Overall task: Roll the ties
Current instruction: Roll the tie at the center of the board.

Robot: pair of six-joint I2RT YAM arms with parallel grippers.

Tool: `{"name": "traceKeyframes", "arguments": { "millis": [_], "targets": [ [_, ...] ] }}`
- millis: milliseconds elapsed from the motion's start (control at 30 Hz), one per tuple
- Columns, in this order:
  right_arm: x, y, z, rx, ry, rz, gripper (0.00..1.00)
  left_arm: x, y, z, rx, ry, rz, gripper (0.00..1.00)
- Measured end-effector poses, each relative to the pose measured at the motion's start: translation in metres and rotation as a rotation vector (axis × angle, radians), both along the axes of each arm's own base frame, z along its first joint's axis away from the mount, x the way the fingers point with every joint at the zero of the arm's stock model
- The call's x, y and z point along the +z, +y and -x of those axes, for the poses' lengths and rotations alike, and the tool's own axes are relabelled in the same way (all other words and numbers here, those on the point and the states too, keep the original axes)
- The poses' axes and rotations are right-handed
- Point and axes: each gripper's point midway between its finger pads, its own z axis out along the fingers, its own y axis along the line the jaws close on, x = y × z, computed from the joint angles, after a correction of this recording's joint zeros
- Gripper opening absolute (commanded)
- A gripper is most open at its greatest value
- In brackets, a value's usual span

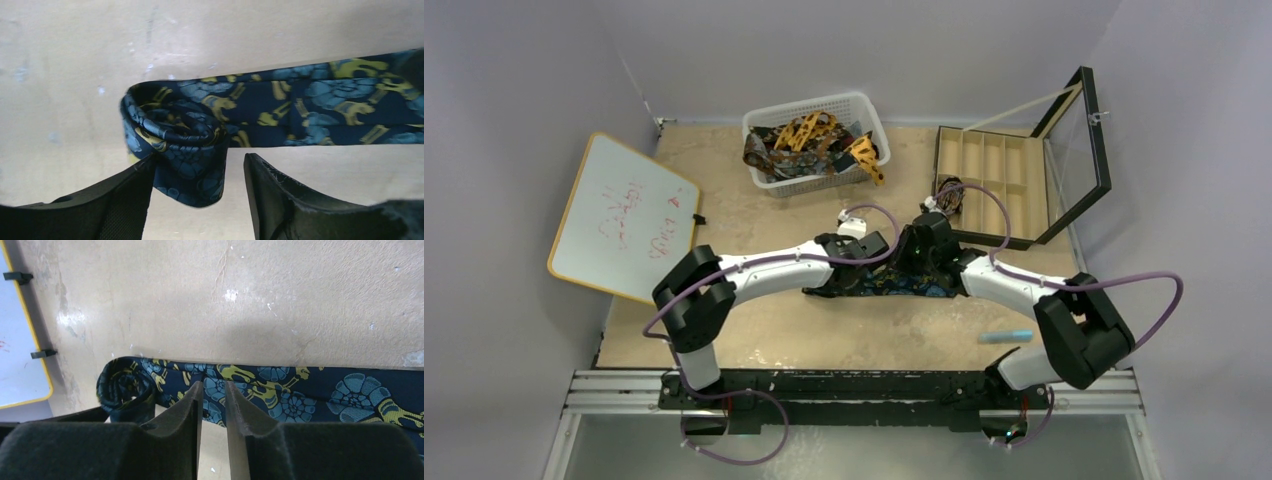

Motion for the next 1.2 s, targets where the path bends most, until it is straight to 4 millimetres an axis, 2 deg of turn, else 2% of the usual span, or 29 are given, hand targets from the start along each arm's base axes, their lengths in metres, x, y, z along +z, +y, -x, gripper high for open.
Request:
{"name": "traceKeyframes", "arguments": {
  "millis": [133,200,267,333,433,467,500,600,700,800,900,967,1067,1200],
  "targets": [
    [-0.004,0.001,0.006,0.023,0.017,-0.023,0.36,-0.003,-0.024,-0.003,-0.036,0.029,0.128,0.66],
    [-0.004,0.005,0.009,0.046,0.023,-0.045,0.44,-0.003,-0.033,-0.006,-0.048,0.056,0.224,0.66],
    [-0.001,0.010,0.012,0.078,0.018,-0.073,0.54,0.002,-0.033,-0.012,-0.039,0.071,0.312,0.67],
    [0.002,0.015,0.014,0.109,0.009,-0.097,0.61,0.012,-0.028,-0.017,-0.029,0.064,0.378,0.69],
    [0.009,0.023,0.016,0.183,-0.034,-0.122,0.75,0.040,-0.019,-0.021,-0.019,0.016,0.485,0.73],
    [0.013,0.026,0.015,0.214,-0.063,-0.128,0.91,0.055,-0.017,-0.020,-0.028,-0.011,0.536,0.74],
    [0.018,0.030,0.013,0.256,-0.107,-0.132,0.97,0.068,-0.016,-0.018,-0.038,-0.034,0.577,0.75],
    [0.038,0.041,0.010,0.393,-0.263,-0.138,0.99,0.102,-0.008,-0.015,-0.055,-0.096,0.683,0.77],
    [0.055,0.051,0.009,0.517,-0.433,-0.094,0.99,0.117,0.014,-0.020,-0.024,-0.144,0.742,0.78],
    [0.068,0.068,0.010,0.654,-0.589,-0.029,0.99,0.111,0.049,-0.029,0.055,-0.160,0.772,0.78],
    [0.076,0.099,0.012,0.797,-0.710,0.030,0.99,0.093,0.087,-0.032,0.152,-0.149,0.785,0.78],
    [0.074,0.120,0.015,0.887,-0.763,0.062,0.99,0.084,0.105,-0.029,0.192,-0.133,0.797,0.78],
    [0.063,0.139,0.019,0.983,-0.794,0.108,0.99,0.079,0.119,-0.024,0.220,-0.117,0.830,0.78],
    [0.038,0.145,0.010,1.049,-0.779,0.201,0.99,0.081,0.130,-0.023,0.231,-0.123,0.870,0.78]
  ]
}}
